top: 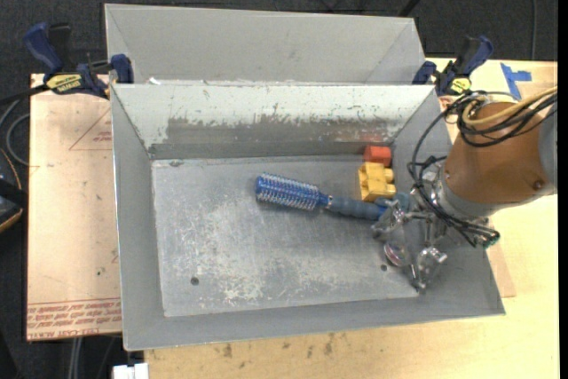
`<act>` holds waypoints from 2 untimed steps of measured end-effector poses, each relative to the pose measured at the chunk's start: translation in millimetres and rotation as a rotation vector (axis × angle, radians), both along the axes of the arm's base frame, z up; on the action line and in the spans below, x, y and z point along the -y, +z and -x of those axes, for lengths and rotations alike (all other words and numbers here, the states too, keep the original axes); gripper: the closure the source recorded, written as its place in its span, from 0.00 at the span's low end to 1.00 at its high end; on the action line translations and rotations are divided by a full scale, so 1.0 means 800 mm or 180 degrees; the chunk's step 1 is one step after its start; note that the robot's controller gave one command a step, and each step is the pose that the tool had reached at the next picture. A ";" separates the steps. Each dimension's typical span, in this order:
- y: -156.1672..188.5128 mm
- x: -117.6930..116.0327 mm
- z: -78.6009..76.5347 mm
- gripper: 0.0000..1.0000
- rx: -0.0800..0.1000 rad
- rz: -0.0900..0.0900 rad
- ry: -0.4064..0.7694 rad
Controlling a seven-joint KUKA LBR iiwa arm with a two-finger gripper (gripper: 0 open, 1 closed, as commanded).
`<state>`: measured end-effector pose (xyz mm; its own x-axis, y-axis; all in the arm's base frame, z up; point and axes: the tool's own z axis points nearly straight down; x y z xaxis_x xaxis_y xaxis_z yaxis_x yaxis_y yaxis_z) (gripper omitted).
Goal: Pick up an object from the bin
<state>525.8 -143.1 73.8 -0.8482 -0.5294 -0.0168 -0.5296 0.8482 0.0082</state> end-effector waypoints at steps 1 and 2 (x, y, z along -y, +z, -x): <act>-0.001 0.004 0.000 1.00 0.0001 0.0016 0.0004; 0.000 0.000 0.000 0.00 0.0002 -0.0001 0.0000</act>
Offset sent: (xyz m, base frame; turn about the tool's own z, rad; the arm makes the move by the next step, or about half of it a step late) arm 0.0000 0.0000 0.0000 0.0000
